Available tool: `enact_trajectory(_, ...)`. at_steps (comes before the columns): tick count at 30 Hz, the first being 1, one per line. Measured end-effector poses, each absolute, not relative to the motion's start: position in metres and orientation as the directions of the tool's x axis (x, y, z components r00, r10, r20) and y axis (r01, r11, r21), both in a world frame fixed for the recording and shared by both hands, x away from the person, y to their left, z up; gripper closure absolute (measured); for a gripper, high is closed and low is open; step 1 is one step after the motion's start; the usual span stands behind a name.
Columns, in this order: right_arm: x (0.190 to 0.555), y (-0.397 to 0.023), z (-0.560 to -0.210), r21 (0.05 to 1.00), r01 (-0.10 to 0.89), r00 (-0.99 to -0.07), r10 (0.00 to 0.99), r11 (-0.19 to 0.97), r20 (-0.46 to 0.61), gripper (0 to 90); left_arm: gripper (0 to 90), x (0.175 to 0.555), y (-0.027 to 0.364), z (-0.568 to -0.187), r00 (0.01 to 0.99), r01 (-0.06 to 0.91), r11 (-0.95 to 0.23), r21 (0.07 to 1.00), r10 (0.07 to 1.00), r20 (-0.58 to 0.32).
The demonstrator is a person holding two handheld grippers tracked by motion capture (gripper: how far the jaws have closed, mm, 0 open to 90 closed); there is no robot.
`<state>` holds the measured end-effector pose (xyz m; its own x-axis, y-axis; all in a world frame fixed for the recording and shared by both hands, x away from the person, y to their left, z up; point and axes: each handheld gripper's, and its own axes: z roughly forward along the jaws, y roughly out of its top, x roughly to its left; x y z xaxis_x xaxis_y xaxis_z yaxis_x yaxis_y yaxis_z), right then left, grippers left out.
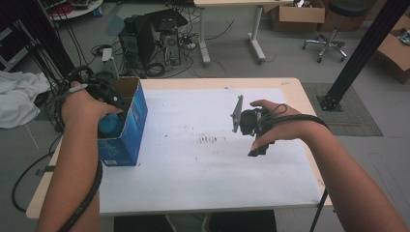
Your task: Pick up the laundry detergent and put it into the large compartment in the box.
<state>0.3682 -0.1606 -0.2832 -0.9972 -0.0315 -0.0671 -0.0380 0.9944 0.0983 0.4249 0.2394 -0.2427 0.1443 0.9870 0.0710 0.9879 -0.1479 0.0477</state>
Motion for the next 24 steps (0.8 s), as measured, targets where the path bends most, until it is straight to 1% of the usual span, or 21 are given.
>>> enact_trajectory(10, 0.368, -0.163, -0.282, 0.090, -0.026, -0.998, -0.020, 0.996, -0.064, 15.9, 15.5, 0.423, 0.234, -0.221, 0.193, 0.980, -0.196, 0.044, 0.979, 0.071)
enact_trajectory(14, 0.366, -0.162, -0.282, 0.092, -0.032, -0.998, -0.026, 0.995, -0.066, 15.9, 11.9, 0.421, 0.229, -0.212, 0.214, 0.974, -0.220, 0.049, 0.972, 0.094)
enact_trajectory(19, 0.366, -0.161, -0.280, 0.092, -0.038, -0.997, -0.031, 0.995, -0.067, 15.9, 7.7, 0.418, 0.225, -0.205, 0.237, 0.969, -0.242, 0.047, 0.967, 0.096)
enact_trajectory(24, 0.366, -0.161, -0.279, 0.088, -0.035, -0.997, -0.029, 0.996, -0.068, 15.9, 7.0, 0.416, 0.223, -0.201, 0.250, 0.965, -0.256, 0.054, 0.963, 0.101)
